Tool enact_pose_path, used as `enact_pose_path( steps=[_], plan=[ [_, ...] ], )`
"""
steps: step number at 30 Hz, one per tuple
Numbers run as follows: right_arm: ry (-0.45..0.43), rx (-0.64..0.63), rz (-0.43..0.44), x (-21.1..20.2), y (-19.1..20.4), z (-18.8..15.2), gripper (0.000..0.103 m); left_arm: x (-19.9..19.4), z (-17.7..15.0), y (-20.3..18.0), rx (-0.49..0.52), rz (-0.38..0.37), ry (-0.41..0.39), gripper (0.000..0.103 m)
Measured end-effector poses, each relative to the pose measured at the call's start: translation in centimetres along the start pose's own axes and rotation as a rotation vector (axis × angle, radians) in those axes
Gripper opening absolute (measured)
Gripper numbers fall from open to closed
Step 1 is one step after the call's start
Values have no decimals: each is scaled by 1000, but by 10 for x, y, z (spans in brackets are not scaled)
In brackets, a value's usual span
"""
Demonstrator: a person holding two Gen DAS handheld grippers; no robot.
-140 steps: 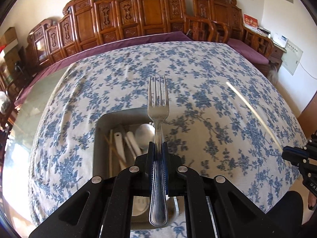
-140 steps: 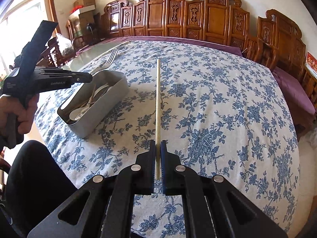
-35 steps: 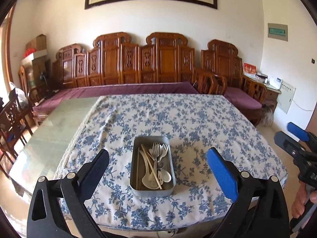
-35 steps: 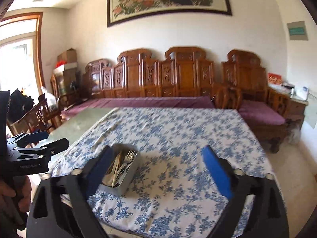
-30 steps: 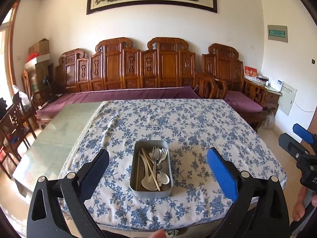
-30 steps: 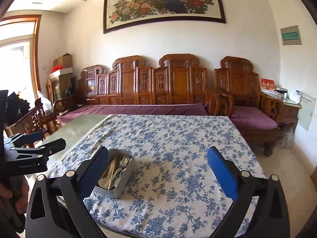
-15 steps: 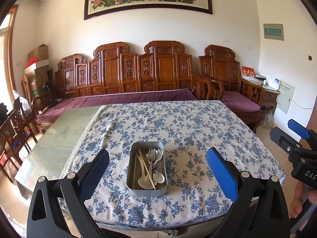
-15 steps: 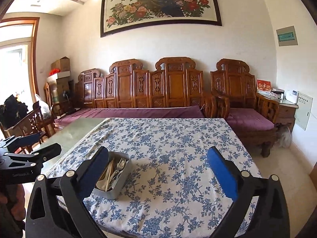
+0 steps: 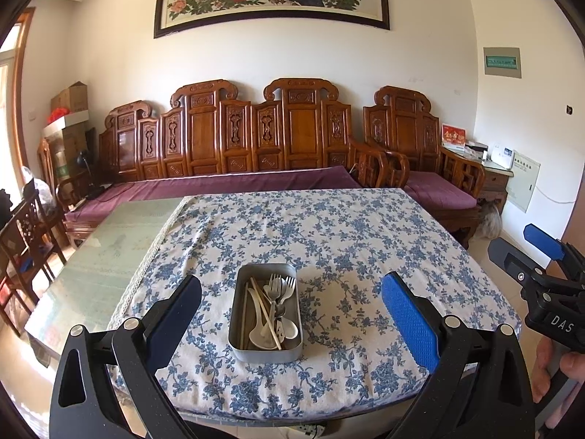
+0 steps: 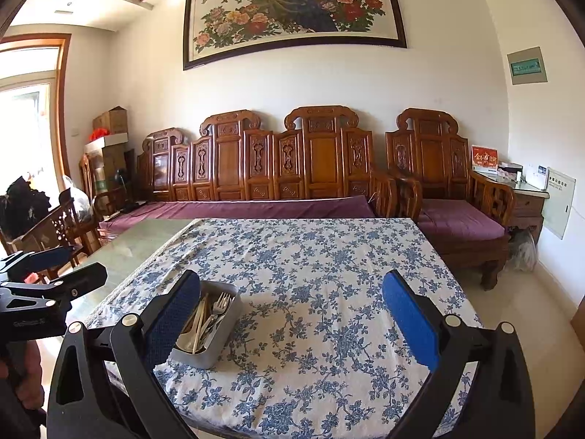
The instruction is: Organize utensils
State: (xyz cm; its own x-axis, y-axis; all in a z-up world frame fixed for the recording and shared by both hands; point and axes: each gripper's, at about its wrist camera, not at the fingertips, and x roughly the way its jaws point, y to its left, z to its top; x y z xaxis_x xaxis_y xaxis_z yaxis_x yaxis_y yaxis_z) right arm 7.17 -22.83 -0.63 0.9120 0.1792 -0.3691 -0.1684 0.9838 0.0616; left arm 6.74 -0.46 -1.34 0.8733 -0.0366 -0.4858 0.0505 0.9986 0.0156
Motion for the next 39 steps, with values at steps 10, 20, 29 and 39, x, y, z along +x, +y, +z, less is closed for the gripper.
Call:
enact_pose_path(
  steps=[10,20,29,39],
  plan=[
    [2,2,6,-2,1,1,100,-1,0,0,-11,-6,4,95],
    [0,4,10,-2,1,3,100,-3,0,-1,-13,-4,3,95],
    [-1,4,11,-2,1,3,100,-4,1,0,-14,-1,-1,95],
    [-3,5,13,-3,1,5,100,-6,2,-1,-14,-2,-5,95]
  ],
)
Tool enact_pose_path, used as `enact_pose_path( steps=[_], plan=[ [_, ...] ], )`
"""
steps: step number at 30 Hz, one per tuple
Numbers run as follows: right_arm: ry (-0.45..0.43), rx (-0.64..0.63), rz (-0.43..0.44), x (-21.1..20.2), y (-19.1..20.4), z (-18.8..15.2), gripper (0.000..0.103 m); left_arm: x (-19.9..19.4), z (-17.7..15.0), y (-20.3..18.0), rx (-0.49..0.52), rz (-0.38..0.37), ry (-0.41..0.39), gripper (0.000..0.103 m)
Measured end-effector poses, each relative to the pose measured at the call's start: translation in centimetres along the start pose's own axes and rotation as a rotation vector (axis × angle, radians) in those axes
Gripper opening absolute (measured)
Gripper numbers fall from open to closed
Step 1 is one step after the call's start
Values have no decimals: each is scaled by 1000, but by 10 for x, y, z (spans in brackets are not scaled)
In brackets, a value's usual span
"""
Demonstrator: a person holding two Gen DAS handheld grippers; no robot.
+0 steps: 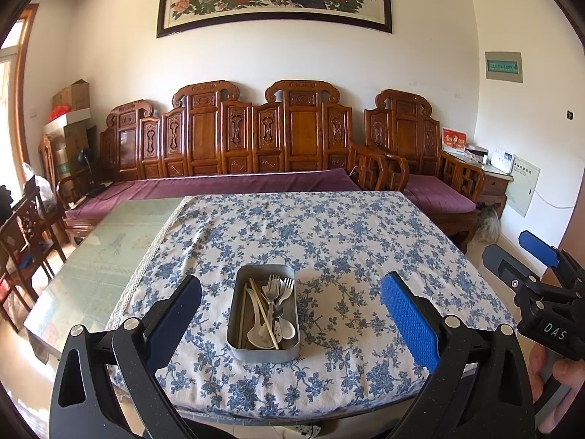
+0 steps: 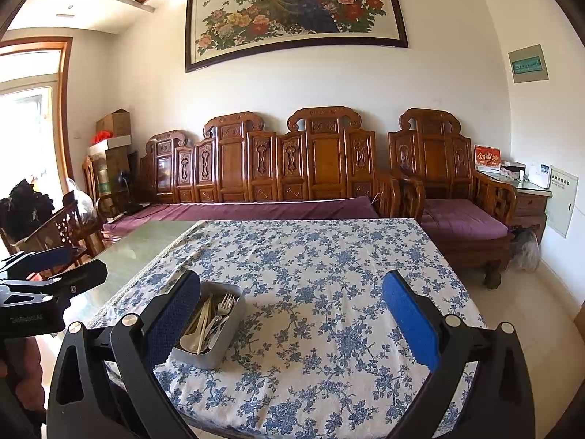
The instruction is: Organize utensils
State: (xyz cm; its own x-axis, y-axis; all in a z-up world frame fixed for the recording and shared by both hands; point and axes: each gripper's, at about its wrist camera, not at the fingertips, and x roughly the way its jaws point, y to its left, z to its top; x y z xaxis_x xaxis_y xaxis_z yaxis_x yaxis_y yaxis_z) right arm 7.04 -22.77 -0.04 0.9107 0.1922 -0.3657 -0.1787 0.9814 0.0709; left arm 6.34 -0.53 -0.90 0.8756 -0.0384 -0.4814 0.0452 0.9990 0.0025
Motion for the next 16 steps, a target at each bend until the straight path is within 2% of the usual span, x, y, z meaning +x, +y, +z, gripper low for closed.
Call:
enact_pose_path(
  steps=[16],
  plan=[
    [-1,1,0,0,0,-1,100,-4,2,-3,-1,2,-1,95]
  ],
)
